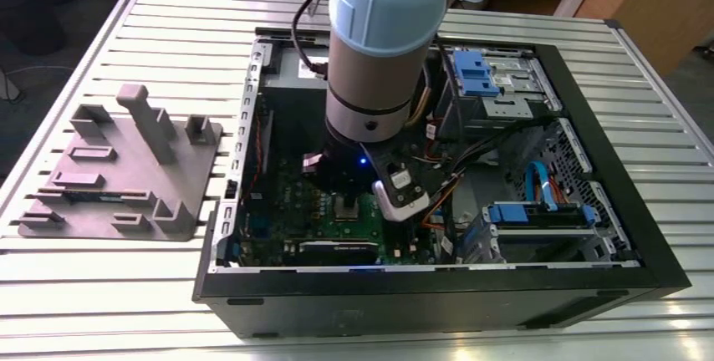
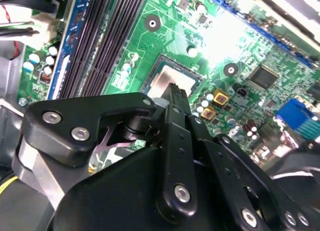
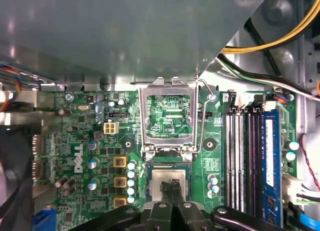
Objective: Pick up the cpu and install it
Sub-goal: 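Place the cpu into insertion slot, then close the cpu cover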
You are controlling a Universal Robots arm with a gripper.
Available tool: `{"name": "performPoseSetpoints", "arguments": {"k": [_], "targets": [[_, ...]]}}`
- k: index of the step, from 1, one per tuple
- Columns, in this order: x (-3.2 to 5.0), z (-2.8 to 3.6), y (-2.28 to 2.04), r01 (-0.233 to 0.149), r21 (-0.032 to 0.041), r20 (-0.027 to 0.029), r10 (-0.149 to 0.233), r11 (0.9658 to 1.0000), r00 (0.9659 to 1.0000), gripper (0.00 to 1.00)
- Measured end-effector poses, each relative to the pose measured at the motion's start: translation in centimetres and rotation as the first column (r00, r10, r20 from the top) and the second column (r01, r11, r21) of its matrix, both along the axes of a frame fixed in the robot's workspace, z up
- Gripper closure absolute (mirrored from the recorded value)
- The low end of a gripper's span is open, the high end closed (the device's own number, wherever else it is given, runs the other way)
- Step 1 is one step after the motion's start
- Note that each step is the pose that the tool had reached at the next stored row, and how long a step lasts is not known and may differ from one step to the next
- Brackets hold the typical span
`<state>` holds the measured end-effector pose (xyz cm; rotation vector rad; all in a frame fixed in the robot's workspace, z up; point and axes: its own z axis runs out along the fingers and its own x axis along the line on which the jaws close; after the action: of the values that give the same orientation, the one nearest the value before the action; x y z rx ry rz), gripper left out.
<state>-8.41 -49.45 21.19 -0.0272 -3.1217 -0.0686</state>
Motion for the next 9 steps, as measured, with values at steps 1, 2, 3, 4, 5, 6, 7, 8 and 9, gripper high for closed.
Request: {"name": "performPoseSetpoints", "arguments": {"k": [1,2,3,4,5,6,7,8,9], "targets": [[0.00,0.11,0.00,0.000,-0.0001,0.0000,0.000,1.0000,1.0000,0.90],[0.00,0.10,0.00,0.000,0.0001,0.0001,0.000,1.0000,1.0000,0.90],[0.00,0.10,0.00,0.000,0.0003,0.0001,0.000,1.0000,1.0000,0.90],[0.00,0.19,0.00,0.000,0.0000,0.0001,0.000,1.0000,1.0000,0.90],[0.00,0.26,0.00,0.000,0.0000,0.0000,0.000,1.0000,1.0000,0.90],[0.00,0.27,0.00,0.000,0.0000,0.0000,0.000,1.0000,1.0000,0.90],[0.00,0.27,0.00,0.000,0.0001,0.0001,0.000,1.0000,1.0000,0.90],[0.00,0.27,0.00,0.000,0.0001,0.0000,0.000,1.0000,1.0000,0.90],[0.00,0.27,0.00,0.000,0.0000,0.0001,0.000,1.0000,1.0000,0.90]]}}
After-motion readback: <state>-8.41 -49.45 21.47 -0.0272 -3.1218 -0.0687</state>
